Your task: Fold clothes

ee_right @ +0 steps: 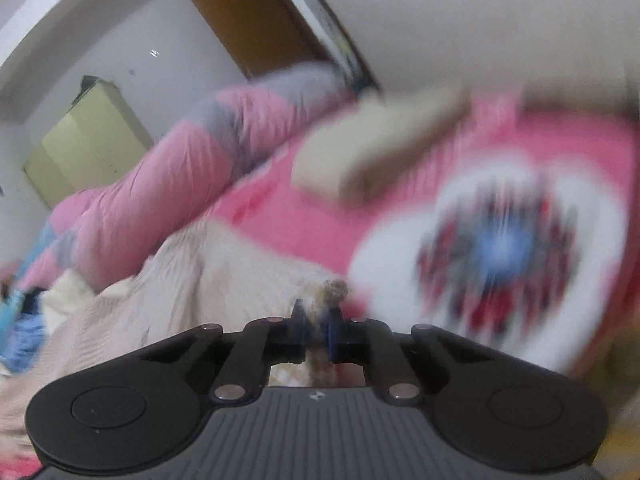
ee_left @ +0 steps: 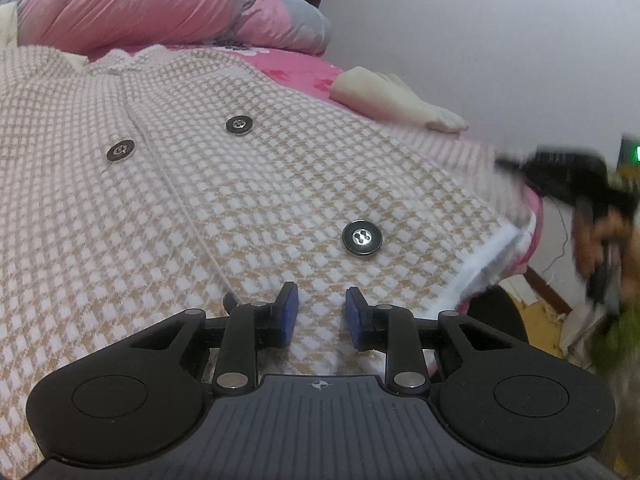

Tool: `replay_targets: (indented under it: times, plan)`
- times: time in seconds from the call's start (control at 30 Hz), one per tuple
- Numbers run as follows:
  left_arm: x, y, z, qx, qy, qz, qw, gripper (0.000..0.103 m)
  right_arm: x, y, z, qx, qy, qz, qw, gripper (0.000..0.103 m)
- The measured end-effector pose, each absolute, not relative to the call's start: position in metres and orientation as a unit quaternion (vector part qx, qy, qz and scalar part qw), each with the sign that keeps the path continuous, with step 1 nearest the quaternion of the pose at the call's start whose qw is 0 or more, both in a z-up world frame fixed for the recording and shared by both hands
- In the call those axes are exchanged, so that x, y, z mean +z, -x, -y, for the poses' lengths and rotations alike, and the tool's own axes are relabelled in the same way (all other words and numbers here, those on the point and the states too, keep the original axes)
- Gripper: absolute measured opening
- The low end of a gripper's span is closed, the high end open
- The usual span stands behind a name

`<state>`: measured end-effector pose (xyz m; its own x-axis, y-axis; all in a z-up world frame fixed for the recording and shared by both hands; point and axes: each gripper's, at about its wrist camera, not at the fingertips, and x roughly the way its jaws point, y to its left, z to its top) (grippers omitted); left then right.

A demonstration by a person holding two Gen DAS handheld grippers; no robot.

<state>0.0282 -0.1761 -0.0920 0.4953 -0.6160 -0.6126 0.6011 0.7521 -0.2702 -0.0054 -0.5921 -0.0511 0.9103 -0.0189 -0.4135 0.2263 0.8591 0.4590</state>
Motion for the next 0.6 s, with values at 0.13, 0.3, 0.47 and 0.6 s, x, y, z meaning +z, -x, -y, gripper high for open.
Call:
replay_targets:
  times: [0.13,0.3,0.47,0.6]
  plan:
    - [-0.092,-0.032,0.177,-0.355,0.003,-0.36,0.863,0.026,-0.043,-0.019,0.63,-0.169,-0.21,-0.191,0.944,0.036]
    - [-0.094,-0.037,0.173,-0.366,0.01,-0.367,0.855,0.026,-0.059,0.025,0.633,-0.157,-0.248,-0.193,0.936,0.045]
    - [-0.093,-0.044,0.17,-0.377,0.017,-0.382,0.844,0.026,-0.077,0.085,0.558,0.064,-0.246,-0.218,0.942,0.05]
    - [-0.094,-0.048,0.168,-0.376,0.034,-0.392,0.839,0.026,-0.09,0.099,0.516,0.13,-0.23,-0.234,0.936,0.05]
